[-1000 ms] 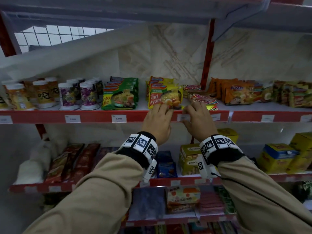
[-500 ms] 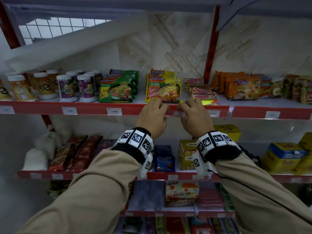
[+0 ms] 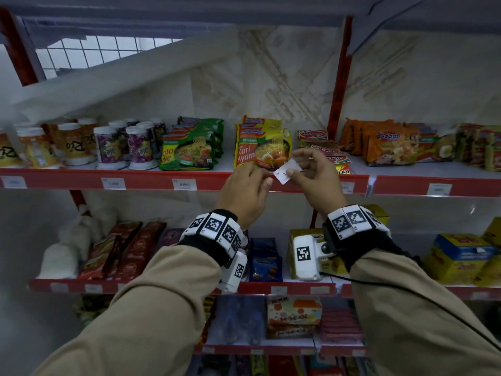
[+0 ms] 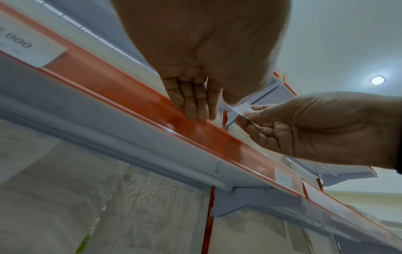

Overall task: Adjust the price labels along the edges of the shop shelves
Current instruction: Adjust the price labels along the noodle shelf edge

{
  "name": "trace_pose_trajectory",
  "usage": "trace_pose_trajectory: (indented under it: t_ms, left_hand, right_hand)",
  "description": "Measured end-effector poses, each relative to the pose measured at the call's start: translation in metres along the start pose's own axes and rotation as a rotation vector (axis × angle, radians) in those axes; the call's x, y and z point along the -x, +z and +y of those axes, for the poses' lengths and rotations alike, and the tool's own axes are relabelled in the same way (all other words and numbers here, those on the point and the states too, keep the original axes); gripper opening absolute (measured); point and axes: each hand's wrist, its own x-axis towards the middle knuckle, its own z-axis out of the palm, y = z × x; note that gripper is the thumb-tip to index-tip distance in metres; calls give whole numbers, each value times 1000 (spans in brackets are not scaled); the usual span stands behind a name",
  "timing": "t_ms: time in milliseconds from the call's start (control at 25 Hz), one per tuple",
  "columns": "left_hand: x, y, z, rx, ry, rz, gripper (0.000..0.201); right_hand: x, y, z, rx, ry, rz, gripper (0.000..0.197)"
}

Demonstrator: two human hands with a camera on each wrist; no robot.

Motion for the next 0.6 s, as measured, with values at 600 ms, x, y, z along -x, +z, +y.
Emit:
trace_pose_trajectory:
  t_ms: [600]
  left_hand:
    - [-7, 5, -6, -40, 26, 40, 19]
  right_hand:
    - [-7, -3, 5, 445, -182, -135, 7]
